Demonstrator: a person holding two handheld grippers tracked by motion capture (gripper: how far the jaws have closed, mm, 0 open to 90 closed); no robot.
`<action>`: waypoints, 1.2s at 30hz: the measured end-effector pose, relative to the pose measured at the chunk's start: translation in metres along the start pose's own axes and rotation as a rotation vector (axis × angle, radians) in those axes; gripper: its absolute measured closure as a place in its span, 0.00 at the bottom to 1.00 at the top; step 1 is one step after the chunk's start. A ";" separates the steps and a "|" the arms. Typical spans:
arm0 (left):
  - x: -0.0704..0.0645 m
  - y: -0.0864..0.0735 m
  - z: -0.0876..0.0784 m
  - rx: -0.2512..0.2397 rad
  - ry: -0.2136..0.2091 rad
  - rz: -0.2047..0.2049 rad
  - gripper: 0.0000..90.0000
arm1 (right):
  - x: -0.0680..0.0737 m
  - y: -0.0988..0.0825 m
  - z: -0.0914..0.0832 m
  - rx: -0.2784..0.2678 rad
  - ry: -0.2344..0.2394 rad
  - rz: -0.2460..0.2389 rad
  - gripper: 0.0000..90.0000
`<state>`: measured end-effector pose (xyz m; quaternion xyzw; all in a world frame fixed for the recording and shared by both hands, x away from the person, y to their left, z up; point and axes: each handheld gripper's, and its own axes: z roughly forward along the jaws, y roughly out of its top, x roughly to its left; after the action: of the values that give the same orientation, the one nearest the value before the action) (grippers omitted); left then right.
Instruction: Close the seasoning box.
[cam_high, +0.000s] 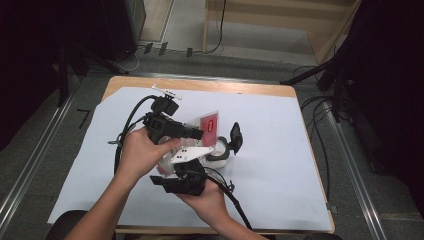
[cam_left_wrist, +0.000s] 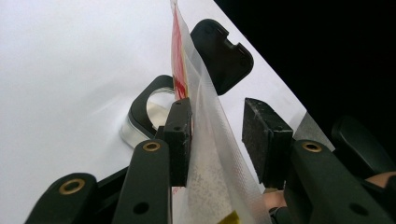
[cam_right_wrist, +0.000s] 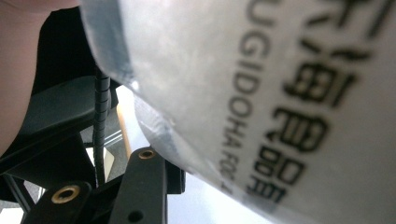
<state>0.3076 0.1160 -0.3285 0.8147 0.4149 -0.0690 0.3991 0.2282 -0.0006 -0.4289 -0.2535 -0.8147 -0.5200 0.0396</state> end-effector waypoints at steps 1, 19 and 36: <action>0.000 0.000 0.000 -0.002 -0.003 0.000 0.71 | 0.000 0.000 0.000 0.001 -0.001 0.003 0.71; 0.000 0.001 0.000 0.011 0.018 -0.011 0.77 | 0.000 0.000 0.000 0.002 0.002 0.008 0.70; 0.000 0.008 0.003 0.018 0.020 -0.005 0.79 | -0.002 0.003 0.000 -0.002 -0.019 -0.009 0.70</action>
<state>0.3142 0.1115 -0.3259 0.8180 0.4202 -0.0654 0.3874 0.2310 -0.0001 -0.4273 -0.2549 -0.8156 -0.5185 0.0292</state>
